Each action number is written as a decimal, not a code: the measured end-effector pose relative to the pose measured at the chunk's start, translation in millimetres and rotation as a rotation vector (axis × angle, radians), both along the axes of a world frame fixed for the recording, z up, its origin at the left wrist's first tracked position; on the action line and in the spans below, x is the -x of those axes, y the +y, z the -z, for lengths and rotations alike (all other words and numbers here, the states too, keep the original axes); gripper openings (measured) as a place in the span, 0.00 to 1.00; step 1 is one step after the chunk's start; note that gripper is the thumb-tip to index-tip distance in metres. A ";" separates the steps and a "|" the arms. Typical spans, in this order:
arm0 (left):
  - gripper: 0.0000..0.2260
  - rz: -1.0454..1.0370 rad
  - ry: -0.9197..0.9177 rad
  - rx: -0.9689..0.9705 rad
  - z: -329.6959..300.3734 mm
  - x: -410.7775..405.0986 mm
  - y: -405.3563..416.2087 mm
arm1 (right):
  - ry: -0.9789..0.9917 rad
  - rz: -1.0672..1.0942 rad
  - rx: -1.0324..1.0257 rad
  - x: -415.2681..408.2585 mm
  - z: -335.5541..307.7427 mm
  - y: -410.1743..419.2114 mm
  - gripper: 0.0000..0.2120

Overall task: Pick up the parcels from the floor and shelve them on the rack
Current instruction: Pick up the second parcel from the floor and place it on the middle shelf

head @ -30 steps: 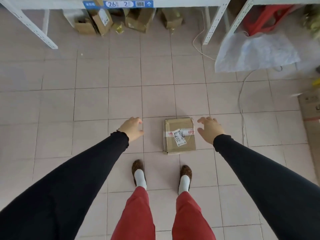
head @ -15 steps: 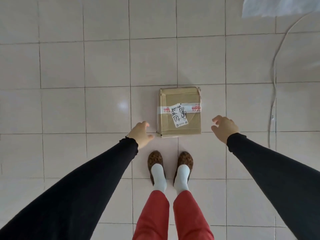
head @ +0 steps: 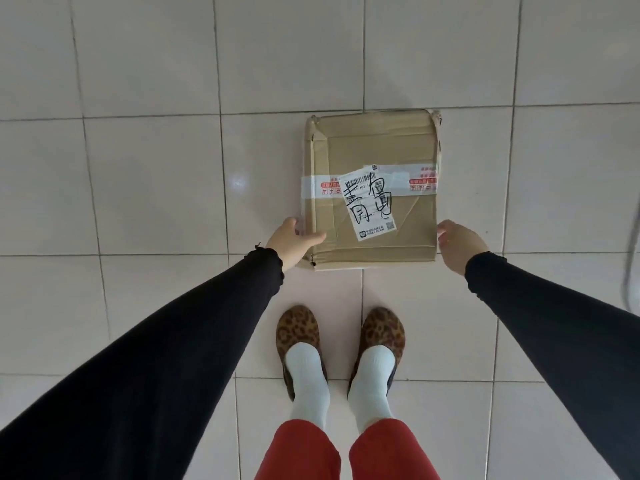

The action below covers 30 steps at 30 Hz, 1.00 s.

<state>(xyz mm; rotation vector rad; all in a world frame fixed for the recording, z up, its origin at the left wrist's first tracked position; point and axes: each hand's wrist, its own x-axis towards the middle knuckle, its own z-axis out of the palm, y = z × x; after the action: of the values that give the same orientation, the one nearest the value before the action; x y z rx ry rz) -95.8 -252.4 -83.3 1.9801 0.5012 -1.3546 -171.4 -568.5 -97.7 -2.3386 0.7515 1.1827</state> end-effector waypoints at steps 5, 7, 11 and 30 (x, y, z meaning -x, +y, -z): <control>0.40 -0.255 0.027 0.080 -9.8 6.1 2.2 | -0.055 0.076 -0.125 -8.2 -16.3 11.9 0.16; 0.33 -0.302 0.002 0.095 -41.0 1.8 8.8 | -0.088 0.121 -0.169 -17.7 -42.7 17.2 0.16; 0.31 -0.347 -0.038 0.141 -142.0 -27.1 28.1 | -0.124 0.154 -0.243 -50.2 -128.9 29.2 0.18; 0.30 -0.421 -0.806 0.469 -862.4 -267.3 100.0 | -0.883 -0.171 -0.163 -332.7 -836.0 95.7 0.19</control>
<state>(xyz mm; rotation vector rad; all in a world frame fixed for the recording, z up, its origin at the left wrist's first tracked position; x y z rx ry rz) 171.6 -152.4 779.1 1.7043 0.1675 -0.3083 161.3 -472.8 738.2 -2.4579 0.1346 0.1600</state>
